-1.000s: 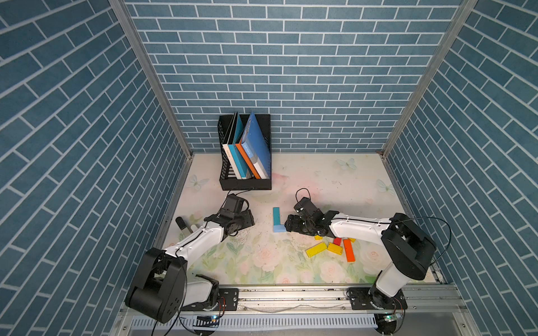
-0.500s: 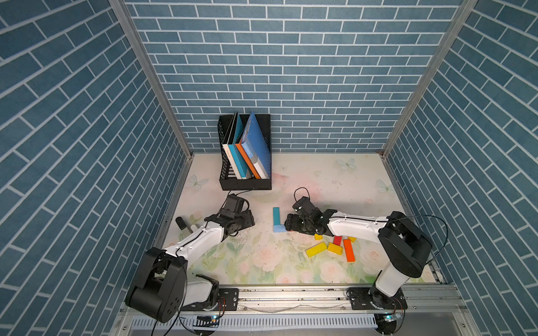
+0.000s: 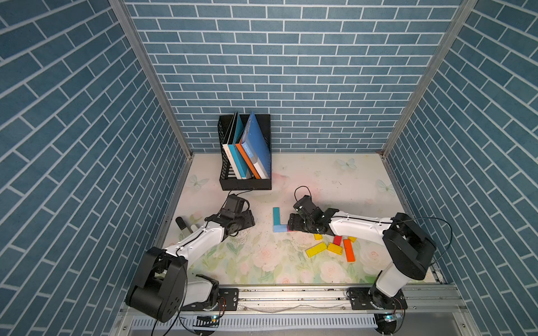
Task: Assemble the letter h with building blocks
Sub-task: Assemble the building block at the center of the board, then pick up the building block from the center of the board.
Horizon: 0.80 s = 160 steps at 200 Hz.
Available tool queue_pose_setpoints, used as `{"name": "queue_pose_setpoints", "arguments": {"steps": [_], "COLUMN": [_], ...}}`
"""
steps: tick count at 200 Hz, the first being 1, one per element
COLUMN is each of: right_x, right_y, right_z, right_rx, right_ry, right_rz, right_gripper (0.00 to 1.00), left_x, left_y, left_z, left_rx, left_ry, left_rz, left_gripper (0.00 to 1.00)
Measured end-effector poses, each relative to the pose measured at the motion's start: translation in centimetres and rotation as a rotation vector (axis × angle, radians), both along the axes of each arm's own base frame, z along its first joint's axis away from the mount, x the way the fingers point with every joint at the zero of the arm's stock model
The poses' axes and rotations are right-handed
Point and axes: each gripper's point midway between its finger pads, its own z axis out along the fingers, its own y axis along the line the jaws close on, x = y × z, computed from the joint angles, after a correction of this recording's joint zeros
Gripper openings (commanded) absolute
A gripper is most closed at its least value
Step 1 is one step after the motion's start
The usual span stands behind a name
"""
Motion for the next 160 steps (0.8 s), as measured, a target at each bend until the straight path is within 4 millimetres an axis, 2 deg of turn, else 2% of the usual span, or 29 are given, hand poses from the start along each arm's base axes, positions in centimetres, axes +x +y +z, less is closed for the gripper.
{"name": "queue_pose_setpoints", "arguments": {"steps": [18,30,48,73,136,145,160], "right_x": [0.3,0.5,0.2,-1.2,-3.3,-3.2,-2.8], "right_y": [-1.7,-2.8,-4.5,-6.3,-7.8,-7.7,-7.6], "right_z": [1.9,2.2,0.8,-1.3,-4.3,-4.3,-4.4], "right_rx": [-0.010,-0.024,-0.079,-0.151,-0.204,-0.204,-0.212], "right_ry": [-0.037,-0.044,-0.014,0.048,0.130,0.123,0.109], "right_rz": [-0.025,-0.034,-0.038,-0.035,-0.007,-0.004,0.001], "right_gripper": [0.72,0.64,0.62,0.62,0.59,0.54,0.38], "left_x": [0.0,-0.1,-0.1,-0.3,-0.6,-0.6,-0.6], "left_y": [-0.1,-0.1,-0.3,-0.6,-1.4,-1.4,-1.4], "left_z": [0.0,0.0,0.0,0.0,0.0,0.0,0.0], "left_rx": [0.000,0.000,0.000,0.001,0.006,0.006,0.010], "left_ry": [0.000,0.000,0.000,0.000,-0.001,-0.002,-0.002], "left_rz": [-0.002,-0.005,-0.010,-0.022,-0.046,-0.047,-0.046], "left_gripper": [0.67,0.67,0.67,0.67,0.67,0.67,0.67]}}
